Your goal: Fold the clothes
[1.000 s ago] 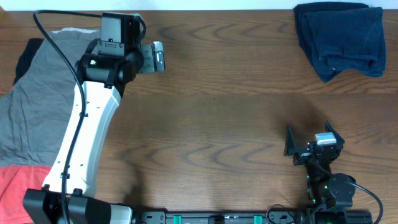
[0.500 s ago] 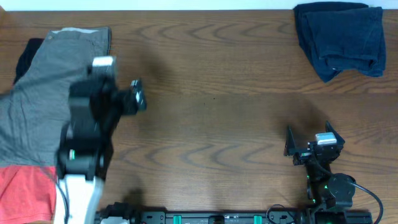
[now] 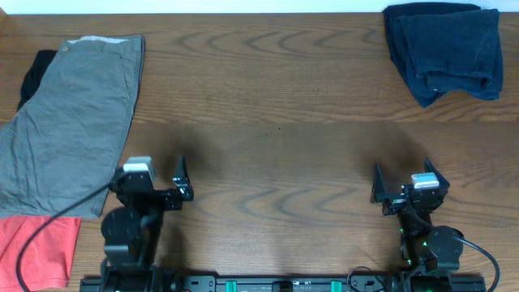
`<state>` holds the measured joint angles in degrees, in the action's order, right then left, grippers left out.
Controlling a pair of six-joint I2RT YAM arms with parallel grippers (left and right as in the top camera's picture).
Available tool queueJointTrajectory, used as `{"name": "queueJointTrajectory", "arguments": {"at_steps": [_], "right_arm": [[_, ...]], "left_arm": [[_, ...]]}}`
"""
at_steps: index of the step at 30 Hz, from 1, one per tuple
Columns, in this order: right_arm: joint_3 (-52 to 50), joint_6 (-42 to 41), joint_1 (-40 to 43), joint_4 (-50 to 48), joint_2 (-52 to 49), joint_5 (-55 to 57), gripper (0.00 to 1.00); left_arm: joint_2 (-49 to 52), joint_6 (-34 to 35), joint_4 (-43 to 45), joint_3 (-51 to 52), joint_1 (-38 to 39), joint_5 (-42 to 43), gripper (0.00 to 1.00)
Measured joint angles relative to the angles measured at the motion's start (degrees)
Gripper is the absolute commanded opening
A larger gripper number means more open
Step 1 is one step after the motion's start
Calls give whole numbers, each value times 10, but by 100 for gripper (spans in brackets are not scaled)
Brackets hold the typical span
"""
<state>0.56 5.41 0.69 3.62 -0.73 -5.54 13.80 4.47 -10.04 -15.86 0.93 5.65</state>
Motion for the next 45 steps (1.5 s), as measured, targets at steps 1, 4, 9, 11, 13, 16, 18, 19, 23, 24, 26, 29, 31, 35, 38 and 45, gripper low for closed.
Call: {"name": "queueJointTrajectory", "arguments": {"at_steps": [1, 4, 9, 11, 13, 16, 18, 19, 23, 24, 26, 29, 31, 35, 38, 45], "right_arm": [[0, 0, 0, 0, 0, 0, 99], [0, 0, 0, 0, 0, 0, 99], [0, 0, 0, 0, 0, 0, 99], [0, 0, 0, 0, 0, 0, 99], [0, 0, 0, 0, 0, 0, 99], [0, 0, 0, 0, 0, 0, 99], [0, 0, 0, 0, 0, 0, 99], [0, 0, 0, 0, 0, 0, 99], [0, 0, 0, 0, 0, 0, 99], [0, 0, 0, 0, 0, 0, 99], [0, 0, 0, 0, 0, 0, 99], [0, 0, 0, 0, 0, 0, 99], [0, 0, 0, 0, 0, 0, 99], [0, 0, 0, 0, 0, 0, 99], [0, 0, 0, 0, 0, 0, 99], [0, 0, 0, 0, 0, 0, 99]], "left_arm": [[-16, 0, 5, 13, 0, 0, 98], [-52, 0, 21, 45, 0, 0, 98], [-98, 0, 33, 82, 0, 0, 98], [-113, 0, 33, 93, -2, 0, 98], [-126, 0, 35, 103, -5, 0, 98], [-130, 0, 50, 108, -14, 0, 98], [-131, 0, 61, 110, -17, 0, 98], [-131, 0, 70, 112, -17, 0, 98], [-132, 0, 111, 135, -17, 0, 98], [-132, 0, 116, 143, -17, 0, 98], [-132, 0, 108, 151, -17, 0, 98], [-132, 0, 100, 154, -17, -1, 98], [-132, 0, 94, 152, -17, -1, 98], [-132, 0, 89, 150, -17, -3, 98], [-132, 0, 89, 150, -17, -3, 98], [-132, 0, 89, 150, -17, -3, 98]]}}
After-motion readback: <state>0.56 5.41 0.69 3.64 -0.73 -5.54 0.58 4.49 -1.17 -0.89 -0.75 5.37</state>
